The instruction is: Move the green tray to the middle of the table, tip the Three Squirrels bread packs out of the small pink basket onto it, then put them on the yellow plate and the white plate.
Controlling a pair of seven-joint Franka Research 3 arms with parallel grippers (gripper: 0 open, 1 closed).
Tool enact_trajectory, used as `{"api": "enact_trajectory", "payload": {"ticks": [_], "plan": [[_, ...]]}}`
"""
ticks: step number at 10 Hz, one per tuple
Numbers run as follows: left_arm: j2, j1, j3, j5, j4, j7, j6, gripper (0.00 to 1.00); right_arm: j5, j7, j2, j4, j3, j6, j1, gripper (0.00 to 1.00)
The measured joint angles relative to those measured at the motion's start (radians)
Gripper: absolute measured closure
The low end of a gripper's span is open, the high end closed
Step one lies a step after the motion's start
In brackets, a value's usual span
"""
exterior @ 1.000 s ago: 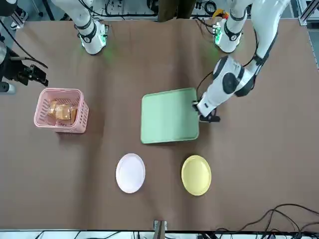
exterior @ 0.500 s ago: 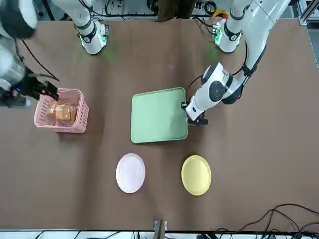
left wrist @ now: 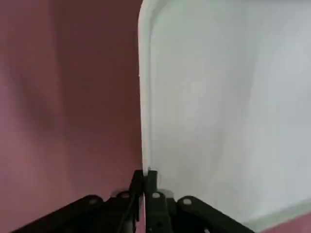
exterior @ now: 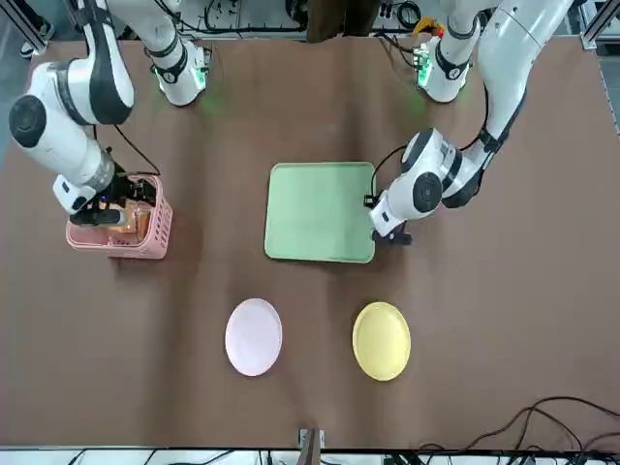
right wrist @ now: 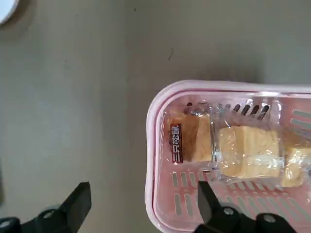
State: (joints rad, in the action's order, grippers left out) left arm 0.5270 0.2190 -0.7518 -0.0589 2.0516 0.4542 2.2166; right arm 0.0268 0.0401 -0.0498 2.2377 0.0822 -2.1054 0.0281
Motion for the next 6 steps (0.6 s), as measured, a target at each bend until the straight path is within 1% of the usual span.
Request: {"api": "enact_trajectory", "payload": {"ticks": [1,2,3,4,5,6], "plan": [[0.000,0.000,0.001,0.000,-0.006,-0.002,-0.005,0.80,0.000,0.000,0.001,0.021,0.000,-0.025,0.000,0.03],[0.000,-0.001,0.002,0.000,-0.022,-0.002,-0.006,0.63,0.000,0.000,0.004,0.048,0.000,-0.065,0.000,0.03],[0.000,-0.001,0.007,0.000,-0.054,-0.002,-0.018,0.50,0.000,0.000,0.013,0.081,0.000,-0.116,0.000,0.03],[-0.001,-0.001,0.015,0.000,-0.102,-0.002,-0.048,0.35,0.000,0.000,0.030,0.106,0.000,-0.158,0.000,0.03],[-0.002,0.001,0.024,0.000,-0.168,0.001,-0.097,0.22,0.000,0.000,0.055,0.117,0.000,-0.189,0.000,0.04],[-0.011,0.004,0.051,0.000,-0.248,0.010,-0.161,0.06,0.000,0.000,0.078,0.117,-0.001,-0.208,0.000,0.05]]}}
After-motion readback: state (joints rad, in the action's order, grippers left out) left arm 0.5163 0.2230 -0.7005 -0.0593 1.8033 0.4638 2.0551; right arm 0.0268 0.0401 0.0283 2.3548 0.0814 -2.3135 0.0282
